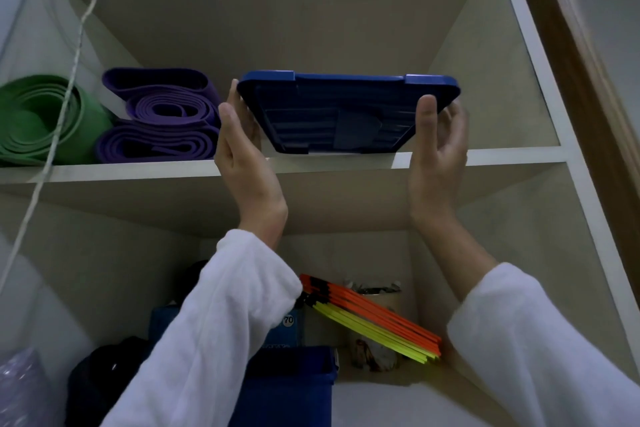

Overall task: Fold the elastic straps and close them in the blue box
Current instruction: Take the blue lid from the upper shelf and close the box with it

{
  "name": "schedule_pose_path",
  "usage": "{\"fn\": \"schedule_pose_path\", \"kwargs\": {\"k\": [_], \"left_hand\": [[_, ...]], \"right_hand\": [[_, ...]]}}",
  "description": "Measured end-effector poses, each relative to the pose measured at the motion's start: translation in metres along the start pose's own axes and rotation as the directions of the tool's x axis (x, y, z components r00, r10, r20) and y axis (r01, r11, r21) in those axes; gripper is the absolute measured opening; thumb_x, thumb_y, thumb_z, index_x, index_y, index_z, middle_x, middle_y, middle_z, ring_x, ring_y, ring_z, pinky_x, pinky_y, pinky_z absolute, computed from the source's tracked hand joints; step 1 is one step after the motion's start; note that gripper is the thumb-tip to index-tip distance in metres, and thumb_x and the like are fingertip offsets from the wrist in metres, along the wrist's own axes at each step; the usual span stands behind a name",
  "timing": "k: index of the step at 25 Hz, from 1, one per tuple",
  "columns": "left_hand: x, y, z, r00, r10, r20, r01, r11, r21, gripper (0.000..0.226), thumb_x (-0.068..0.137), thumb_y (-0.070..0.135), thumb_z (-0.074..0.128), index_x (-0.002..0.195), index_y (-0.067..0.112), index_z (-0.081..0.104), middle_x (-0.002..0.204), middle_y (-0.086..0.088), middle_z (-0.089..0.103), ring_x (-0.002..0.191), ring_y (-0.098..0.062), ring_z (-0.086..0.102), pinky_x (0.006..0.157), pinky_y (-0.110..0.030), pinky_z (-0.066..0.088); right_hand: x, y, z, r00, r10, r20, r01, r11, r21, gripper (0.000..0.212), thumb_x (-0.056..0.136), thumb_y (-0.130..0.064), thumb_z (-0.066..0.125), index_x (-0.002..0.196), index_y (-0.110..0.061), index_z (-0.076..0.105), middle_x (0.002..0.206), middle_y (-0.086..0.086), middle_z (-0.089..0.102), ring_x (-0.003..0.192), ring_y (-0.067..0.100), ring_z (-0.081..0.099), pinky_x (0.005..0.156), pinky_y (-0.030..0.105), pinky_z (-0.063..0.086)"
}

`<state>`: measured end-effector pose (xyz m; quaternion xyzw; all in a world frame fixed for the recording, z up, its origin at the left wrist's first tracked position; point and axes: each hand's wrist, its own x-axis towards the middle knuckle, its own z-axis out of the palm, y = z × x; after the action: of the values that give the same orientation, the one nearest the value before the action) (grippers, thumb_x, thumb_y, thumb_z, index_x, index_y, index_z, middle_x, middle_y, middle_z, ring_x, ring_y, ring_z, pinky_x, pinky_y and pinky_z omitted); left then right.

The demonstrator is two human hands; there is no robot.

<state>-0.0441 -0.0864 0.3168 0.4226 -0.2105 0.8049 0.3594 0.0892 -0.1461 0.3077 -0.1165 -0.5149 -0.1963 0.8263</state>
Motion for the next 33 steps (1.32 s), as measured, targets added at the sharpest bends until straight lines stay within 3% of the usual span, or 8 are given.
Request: {"fn": "schedule_pose_path", "kwargs": {"k": [4,7,10,14,19,22,29,33], "left_hand": [[-0.021,0.022,-0.001,0.999,0.025,0.031,-0.025,1.000,-0.003,0.045,0.104,0.028,0.024,0.138,0.010,0.047,0.139,-0.005,0.056,0.129,-0.012,0.053,0.112,-0.024,0.040],[-0.038,0.029,-0.006,0.997,0.051,0.058,-0.050,0.999,-0.022,0.046,0.102,0.029,0.023,0.135,0.011,0.050,0.138,-0.009,0.056,0.130,-0.016,0.053,0.114,-0.031,0.038],[-0.062,0.031,-0.016,0.997,0.061,0.045,-0.060,0.998,-0.023,0.039,0.097,0.034,0.025,0.118,0.026,0.058,0.134,-0.007,0.059,0.128,-0.016,0.054,0.112,-0.031,0.040],[-0.094,0.027,-0.034,0.999,-0.001,-0.047,0.000,1.000,-0.017,0.036,0.091,0.037,0.030,0.105,0.032,0.063,0.120,0.003,0.066,0.125,-0.014,0.057,0.109,-0.027,0.043],[-0.109,0.016,-0.050,0.992,-0.066,-0.109,0.068,0.998,0.014,0.035,0.090,0.039,0.032,0.101,0.033,0.066,0.107,0.013,0.071,0.114,-0.005,0.063,0.102,-0.023,0.048],[-0.104,0.009,-0.053,0.993,-0.095,-0.067,0.096,0.995,0.023,0.035,0.092,0.036,0.032,0.103,0.029,0.065,0.103,0.013,0.071,0.108,-0.003,0.065,0.097,-0.020,0.049],[-0.097,-0.015,-0.074,0.965,-0.252,-0.073,0.260,0.957,0.131,0.040,0.103,0.024,0.032,0.128,0.004,0.055,0.117,-0.005,0.065,0.114,-0.015,0.061,0.099,-0.022,0.049],[-0.105,-0.035,-0.100,0.944,-0.312,-0.110,0.329,0.919,0.216,0.036,0.101,0.025,0.037,0.122,0.006,0.060,0.129,-0.016,0.062,0.122,-0.024,0.059,0.105,-0.032,0.047]], "right_hand": [[-0.016,-0.031,-0.004,0.998,0.014,-0.061,-0.008,0.996,0.091,0.041,0.078,-0.053,0.043,0.103,-0.021,0.049,0.087,-0.013,0.057,0.080,-0.007,0.057,0.078,0.011,0.047],[-0.027,-0.046,-0.011,0.992,0.054,-0.112,-0.037,0.988,0.148,0.044,0.067,-0.057,0.045,0.095,-0.023,0.048,0.083,-0.012,0.055,0.077,-0.004,0.056,0.078,0.012,0.047],[-0.043,-0.054,-0.021,0.981,0.099,-0.169,-0.064,0.978,0.199,0.045,0.062,-0.056,0.052,0.092,-0.023,0.047,0.082,-0.011,0.055,0.077,-0.005,0.058,0.079,0.012,0.048],[-0.071,-0.051,-0.035,0.962,0.148,-0.230,-0.101,0.973,0.208,0.033,0.075,-0.047,0.064,0.095,-0.025,0.050,0.086,-0.012,0.059,0.084,-0.003,0.061,0.084,0.016,0.050],[-0.093,-0.039,-0.043,0.939,0.208,-0.273,-0.160,0.969,0.188,0.013,0.091,-0.022,0.058,0.099,-0.022,0.048,0.086,-0.011,0.056,0.079,-0.006,0.061,0.084,0.015,0.050],[-0.092,-0.030,-0.044,0.933,0.244,-0.264,-0.213,0.967,0.142,0.008,0.092,-0.020,0.055,0.093,-0.024,0.048,0.085,-0.011,0.056,0.076,-0.006,0.060,0.079,0.013,0.049],[-0.100,-0.002,-0.043,0.878,0.386,-0.283,-0.387,0.920,0.055,0.020,0.090,-0.028,0.059,0.098,-0.016,0.044,0.084,-0.010,0.052,0.058,-0.018,0.053,0.059,0.001,0.042],[-0.110,0.022,-0.046,0.847,0.463,-0.261,-0.472,0.881,0.030,0.023,0.087,-0.033,0.063,0.094,-0.021,0.044,0.091,-0.005,0.052,0.076,0.000,0.055,0.065,0.008,0.045]]}}
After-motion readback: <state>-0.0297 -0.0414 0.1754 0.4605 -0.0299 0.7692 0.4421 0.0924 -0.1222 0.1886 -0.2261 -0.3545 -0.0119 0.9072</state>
